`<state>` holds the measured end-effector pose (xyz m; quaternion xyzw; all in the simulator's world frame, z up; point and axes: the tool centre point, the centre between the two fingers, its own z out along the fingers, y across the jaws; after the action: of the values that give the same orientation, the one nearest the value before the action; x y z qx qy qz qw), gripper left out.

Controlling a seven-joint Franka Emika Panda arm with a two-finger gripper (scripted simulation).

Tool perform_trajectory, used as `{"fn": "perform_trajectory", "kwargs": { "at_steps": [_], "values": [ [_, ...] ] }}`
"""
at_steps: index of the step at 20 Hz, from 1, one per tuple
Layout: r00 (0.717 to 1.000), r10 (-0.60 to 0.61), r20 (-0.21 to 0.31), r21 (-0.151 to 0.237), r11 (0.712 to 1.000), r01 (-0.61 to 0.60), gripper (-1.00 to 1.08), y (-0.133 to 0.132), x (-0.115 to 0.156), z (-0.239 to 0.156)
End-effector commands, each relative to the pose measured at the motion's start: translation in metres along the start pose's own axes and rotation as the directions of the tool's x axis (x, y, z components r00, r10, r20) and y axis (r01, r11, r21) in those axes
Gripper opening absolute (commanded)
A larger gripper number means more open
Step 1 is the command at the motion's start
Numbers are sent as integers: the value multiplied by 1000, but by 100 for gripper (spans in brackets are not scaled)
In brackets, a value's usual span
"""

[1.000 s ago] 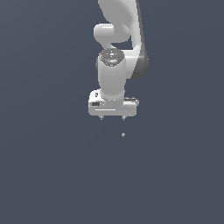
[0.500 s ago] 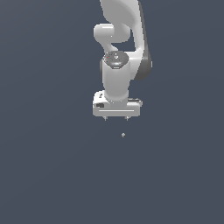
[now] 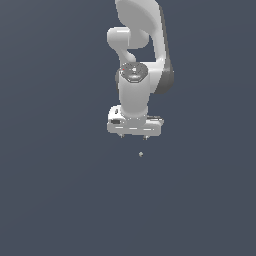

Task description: Pick up the object and move it to a goal position.

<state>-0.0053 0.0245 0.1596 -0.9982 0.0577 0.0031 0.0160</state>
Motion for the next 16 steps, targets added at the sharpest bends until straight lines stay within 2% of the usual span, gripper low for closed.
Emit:
{"fn": "perform_trajectory", "kwargs": {
  "at_steps": [1, 8, 16],
  "values": [
    [999, 37, 1, 0, 999, -37, 100, -2, 0, 5],
    [982, 187, 1, -1, 982, -187, 100, -10, 2, 24],
    [925, 381, -2, -6, 925, -381, 100, -21, 2, 50]
  ]
}}
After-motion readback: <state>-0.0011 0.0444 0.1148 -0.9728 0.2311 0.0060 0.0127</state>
